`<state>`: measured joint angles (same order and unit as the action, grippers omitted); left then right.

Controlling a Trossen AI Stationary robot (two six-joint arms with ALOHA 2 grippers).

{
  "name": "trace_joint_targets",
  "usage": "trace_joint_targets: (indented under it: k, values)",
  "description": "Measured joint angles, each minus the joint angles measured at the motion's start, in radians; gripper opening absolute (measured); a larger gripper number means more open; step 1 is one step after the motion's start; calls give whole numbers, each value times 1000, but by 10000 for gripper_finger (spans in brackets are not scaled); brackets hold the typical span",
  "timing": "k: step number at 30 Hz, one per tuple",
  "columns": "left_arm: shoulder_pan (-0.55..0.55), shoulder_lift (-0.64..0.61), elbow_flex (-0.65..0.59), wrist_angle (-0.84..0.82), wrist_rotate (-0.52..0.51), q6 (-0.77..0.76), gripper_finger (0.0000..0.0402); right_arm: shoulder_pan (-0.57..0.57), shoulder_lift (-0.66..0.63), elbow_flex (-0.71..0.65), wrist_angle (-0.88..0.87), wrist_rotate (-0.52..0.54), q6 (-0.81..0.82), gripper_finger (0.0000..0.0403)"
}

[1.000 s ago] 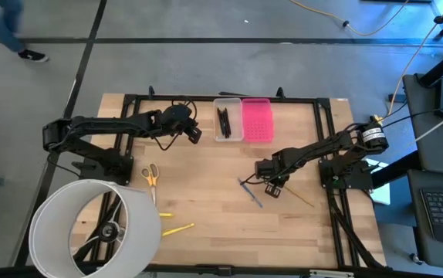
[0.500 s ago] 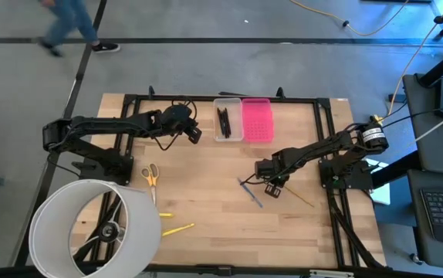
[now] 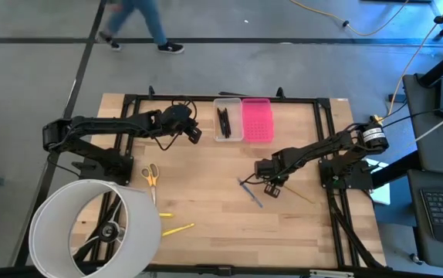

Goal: Pick & place school supplies into a supply box
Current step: Put the yellow pencil into the transparent supply box

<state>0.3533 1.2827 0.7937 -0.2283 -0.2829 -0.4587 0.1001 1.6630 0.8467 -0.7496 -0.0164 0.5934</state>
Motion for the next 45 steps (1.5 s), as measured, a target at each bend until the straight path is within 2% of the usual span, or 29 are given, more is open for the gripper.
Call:
trace_joint_targets:
  k: [7, 14, 23, 45]
  values:
    - [0, 0, 0, 0, 0, 0, 58, 0, 0, 1, 4, 18, 5, 33]
    - [0, 0, 0, 0, 0, 0, 56, 0, 0, 1, 4, 19, 5, 26]
    - [0, 0, 0, 0, 0, 0, 56, 0, 0, 0, 4, 26, 31, 83]
    - [0, 0, 0, 0, 0, 0, 58, 1, 0, -1, 22, 53, 31, 84]
